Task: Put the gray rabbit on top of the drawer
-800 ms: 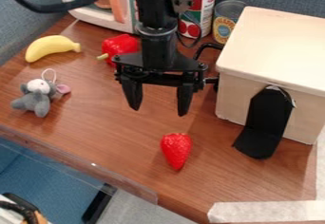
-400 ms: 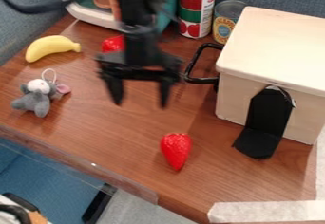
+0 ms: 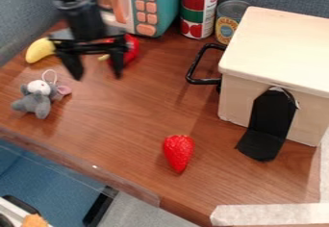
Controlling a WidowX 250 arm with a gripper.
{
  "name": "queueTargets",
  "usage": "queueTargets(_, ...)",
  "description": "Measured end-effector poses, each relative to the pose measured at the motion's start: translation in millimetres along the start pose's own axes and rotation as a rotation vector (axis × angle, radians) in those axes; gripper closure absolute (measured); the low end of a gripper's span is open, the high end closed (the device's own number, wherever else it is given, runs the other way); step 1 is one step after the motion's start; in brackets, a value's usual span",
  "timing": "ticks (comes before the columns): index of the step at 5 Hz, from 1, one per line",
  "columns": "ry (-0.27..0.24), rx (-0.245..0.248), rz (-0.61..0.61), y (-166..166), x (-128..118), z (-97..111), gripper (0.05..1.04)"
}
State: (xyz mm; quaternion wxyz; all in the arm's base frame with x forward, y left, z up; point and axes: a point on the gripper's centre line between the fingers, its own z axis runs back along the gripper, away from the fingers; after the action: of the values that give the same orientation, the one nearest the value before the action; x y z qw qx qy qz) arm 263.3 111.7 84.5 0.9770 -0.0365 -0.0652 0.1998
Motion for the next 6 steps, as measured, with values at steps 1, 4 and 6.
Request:
queueTargets(1, 0.014, -0.001, -0.009, 33.1, 21.1, -14.7, 0.083)
queueTargets(4, 0.049, 0.071, -0.015, 84.6, 14.4, -16.2, 0.083)
queueTargets(6, -0.014, 0.124, 0.010, 94.1, 14.4, 1.0, 0.083)
